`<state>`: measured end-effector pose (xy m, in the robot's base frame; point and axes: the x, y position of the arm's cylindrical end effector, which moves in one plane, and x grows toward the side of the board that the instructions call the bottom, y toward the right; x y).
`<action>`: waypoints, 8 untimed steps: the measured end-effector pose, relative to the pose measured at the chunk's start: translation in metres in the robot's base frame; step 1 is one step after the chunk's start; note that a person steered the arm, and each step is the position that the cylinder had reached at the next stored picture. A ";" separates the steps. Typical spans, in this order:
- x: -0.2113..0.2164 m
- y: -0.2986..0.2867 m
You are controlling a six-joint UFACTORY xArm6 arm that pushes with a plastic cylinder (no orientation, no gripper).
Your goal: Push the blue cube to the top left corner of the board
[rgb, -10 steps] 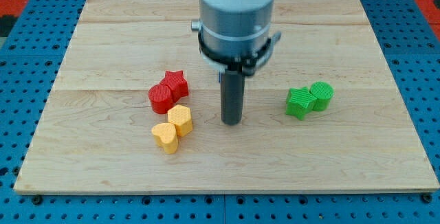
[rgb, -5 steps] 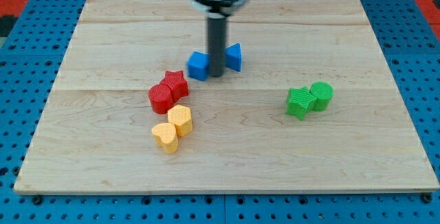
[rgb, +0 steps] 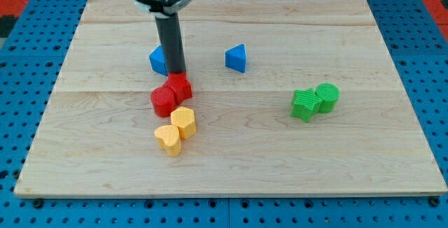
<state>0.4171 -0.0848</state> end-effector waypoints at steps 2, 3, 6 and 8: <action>-0.045 -0.014; -0.093 -0.035; -0.126 -0.121; -0.167 -0.118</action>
<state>0.2505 -0.2032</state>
